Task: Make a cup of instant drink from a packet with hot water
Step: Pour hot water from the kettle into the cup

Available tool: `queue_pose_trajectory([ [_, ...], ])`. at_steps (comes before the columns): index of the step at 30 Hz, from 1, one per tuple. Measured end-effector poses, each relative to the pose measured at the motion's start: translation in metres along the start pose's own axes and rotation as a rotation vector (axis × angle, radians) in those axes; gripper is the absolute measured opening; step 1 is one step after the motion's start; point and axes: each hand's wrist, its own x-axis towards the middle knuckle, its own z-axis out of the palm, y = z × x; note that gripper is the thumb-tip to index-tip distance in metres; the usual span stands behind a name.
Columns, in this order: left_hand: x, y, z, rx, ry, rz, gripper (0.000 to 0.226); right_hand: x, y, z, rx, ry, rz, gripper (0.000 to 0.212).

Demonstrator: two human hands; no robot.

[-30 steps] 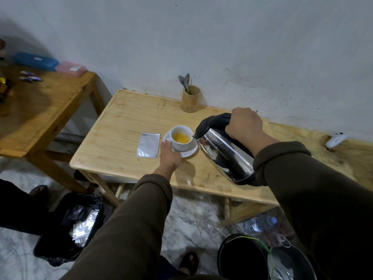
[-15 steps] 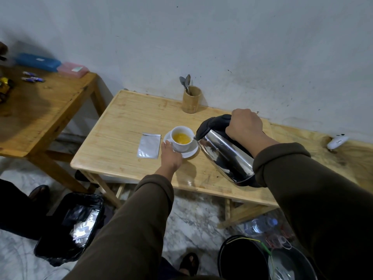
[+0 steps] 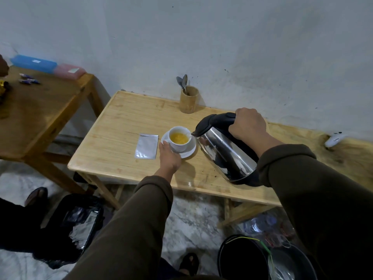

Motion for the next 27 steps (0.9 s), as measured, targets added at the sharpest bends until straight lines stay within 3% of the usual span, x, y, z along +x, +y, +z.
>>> queue_pose_trajectory([
  [6, -0.005, 0.005, 0.010, -0.153, -0.002, -0.036, 0.065, -0.001, 0.024, -0.002, 0.165, 0.055, 0.086, 0.010],
  [10, -0.012, 0.010, 0.018, -0.203, -0.012, -0.041, 0.070, -0.010, 0.048, 0.000, 0.347, 0.152, 0.223, 0.029],
  [15, -0.008, 0.004, 0.025, -0.065, -0.082, 0.034, 0.076, -0.029, 0.072, 0.009, 0.605, 0.259, 0.485, 0.033],
  [18, -0.006, 0.005, 0.027, 0.085, -0.104, 0.034, 0.072, -0.040, 0.086, 0.018, 0.713, 0.309, 0.598, 0.024],
  [27, -0.007, 0.003, 0.042, 0.108, -0.069, 0.016, 0.061, -0.064, 0.112, 0.043, 0.929, 0.489, 0.832, 0.025],
])
